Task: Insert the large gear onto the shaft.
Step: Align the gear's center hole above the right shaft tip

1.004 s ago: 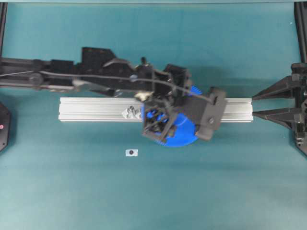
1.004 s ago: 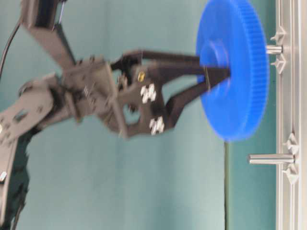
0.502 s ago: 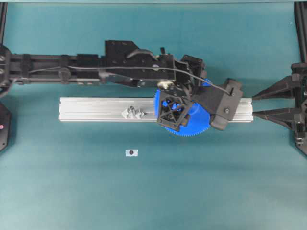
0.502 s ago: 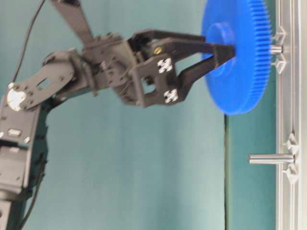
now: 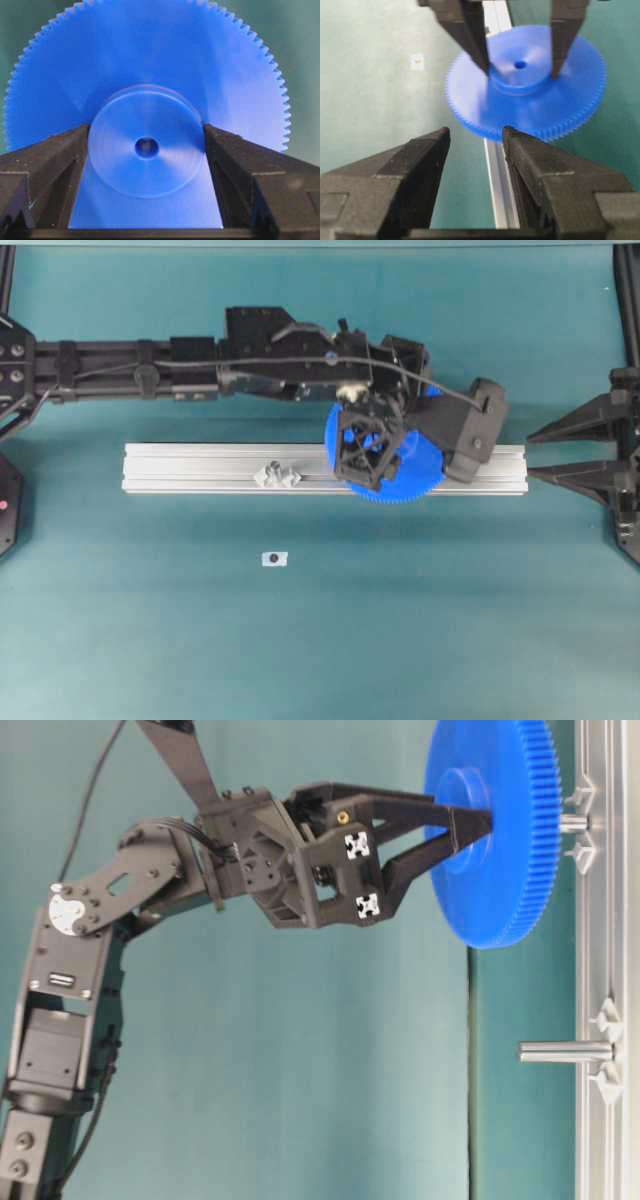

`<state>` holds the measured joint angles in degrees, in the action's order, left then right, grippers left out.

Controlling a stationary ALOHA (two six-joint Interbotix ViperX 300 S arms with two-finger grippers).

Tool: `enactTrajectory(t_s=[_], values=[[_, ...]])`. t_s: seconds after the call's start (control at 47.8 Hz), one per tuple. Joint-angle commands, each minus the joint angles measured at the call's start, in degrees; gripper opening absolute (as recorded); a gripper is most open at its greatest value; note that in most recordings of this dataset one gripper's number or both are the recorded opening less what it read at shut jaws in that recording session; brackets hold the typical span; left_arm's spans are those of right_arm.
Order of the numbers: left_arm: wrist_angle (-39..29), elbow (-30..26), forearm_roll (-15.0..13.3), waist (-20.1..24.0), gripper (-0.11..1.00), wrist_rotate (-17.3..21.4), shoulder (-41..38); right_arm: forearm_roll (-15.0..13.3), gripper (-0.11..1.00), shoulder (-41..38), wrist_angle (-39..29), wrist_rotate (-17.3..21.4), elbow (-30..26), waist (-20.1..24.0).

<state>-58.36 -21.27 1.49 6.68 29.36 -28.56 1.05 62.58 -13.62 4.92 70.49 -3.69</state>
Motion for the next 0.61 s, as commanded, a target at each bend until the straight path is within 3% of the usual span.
enactTrajectory(t_s=[0.0, 0.586], values=[[0.3, -1.9, 0.0, -0.2, 0.79, 0.1, 1.2, -0.1, 0.57, 0.1, 0.2, 0.4, -0.7, -0.3], [0.6, -1.9, 0.0, 0.4, 0.79, 0.0, 0.5, -0.1, 0.57, 0.2, 0.2, 0.4, -0.7, -0.5]])
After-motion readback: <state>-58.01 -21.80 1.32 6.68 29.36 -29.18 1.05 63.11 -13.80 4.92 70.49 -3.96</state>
